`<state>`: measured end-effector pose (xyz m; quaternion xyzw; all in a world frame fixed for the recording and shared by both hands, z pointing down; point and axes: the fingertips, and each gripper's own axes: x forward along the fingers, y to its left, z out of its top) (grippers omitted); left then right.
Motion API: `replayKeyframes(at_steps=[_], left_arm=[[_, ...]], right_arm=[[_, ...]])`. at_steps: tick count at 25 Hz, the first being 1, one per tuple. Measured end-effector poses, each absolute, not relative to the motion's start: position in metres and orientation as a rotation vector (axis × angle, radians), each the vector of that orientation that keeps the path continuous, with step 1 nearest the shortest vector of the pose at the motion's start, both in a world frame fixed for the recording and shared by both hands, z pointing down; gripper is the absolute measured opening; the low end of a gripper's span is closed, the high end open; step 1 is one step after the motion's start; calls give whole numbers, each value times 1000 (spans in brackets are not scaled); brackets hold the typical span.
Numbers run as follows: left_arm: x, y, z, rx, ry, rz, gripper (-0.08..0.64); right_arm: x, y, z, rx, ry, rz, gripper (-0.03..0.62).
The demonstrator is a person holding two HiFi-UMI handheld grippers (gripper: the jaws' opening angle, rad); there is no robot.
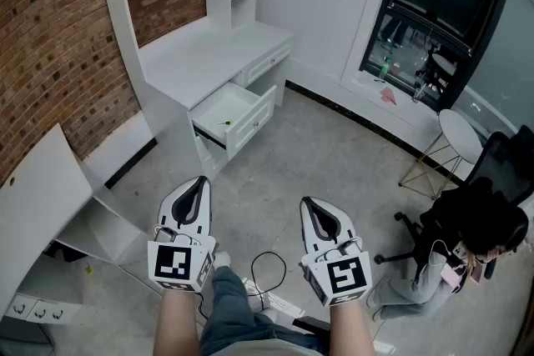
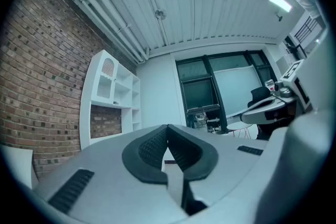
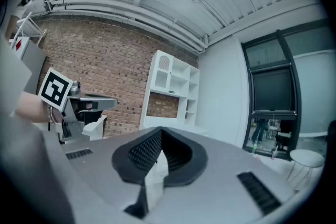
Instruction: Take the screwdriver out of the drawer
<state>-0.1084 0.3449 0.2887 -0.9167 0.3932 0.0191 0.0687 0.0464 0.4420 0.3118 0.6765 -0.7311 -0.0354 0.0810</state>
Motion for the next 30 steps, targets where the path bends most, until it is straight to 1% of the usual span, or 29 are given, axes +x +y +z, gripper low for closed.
replayKeyframes(at_steps=[7, 13, 19, 25, 30], left_arm=[[-103, 346, 283, -2746, 1188, 77, 14], [-105, 313, 286, -2737, 1204, 72, 14], [-110, 239, 296, -2746, 1248, 85, 14], [-109, 139, 300, -2771, 1264, 105, 14], [-107, 59, 299, -2795, 1223, 92, 14]], right_arm=[[50, 444, 304, 2016, -2188, -144, 9], [59, 408, 297, 2075, -2223, -138, 9], [63, 335, 300, 2068, -2257, -105, 11], [60, 234, 293, 2026, -2259, -150, 11], [56, 155, 286, 2066, -2260, -97, 9]])
